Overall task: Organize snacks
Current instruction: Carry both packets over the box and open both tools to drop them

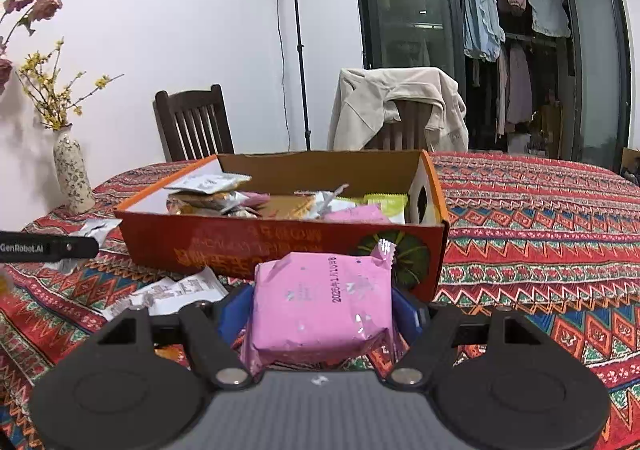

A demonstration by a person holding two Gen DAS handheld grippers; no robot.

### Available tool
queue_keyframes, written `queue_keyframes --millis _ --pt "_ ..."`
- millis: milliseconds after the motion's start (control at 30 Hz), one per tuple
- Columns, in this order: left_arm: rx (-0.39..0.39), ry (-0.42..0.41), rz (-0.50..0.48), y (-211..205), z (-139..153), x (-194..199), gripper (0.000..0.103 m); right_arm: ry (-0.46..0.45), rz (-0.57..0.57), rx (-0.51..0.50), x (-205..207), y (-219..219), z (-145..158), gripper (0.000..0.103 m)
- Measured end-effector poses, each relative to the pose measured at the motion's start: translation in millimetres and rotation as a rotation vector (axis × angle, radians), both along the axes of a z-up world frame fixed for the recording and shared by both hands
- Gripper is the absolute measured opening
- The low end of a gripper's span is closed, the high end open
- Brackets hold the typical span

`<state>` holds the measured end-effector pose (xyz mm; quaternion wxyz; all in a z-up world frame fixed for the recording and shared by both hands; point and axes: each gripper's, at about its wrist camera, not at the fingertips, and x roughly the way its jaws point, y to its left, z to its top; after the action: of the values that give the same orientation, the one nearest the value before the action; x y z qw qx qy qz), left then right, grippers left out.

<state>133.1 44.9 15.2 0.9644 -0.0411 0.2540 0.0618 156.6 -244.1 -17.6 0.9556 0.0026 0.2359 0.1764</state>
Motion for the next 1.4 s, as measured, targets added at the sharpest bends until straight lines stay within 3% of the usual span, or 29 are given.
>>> queue_keyframes --millis 467,933,1167,1400 --pt "-0.002 -0.106 -0.073 -33.1 40.7 19.2 0.048 -0.101 -0.018 0.039 4.5 -0.3 45.9 0.073" --pt "-0.024 -0.136 -0.036 -39.8 64.2 75.8 0.048 -0.114 -0.057 0.07 69.2 10.7 78.5 0.073" --pt "-0.056 -0.152 -0.003 -33.9 54.1 108.6 0.048 -0.103 -0.09 0.095 106.9 19.4 69.9 0.073" --pt "-0.014 -0.142 -0.031 -35.2 30.0 122.1 0.048 -0.088 -0.071 0.072 119.7 20.8 42.7 0.073"
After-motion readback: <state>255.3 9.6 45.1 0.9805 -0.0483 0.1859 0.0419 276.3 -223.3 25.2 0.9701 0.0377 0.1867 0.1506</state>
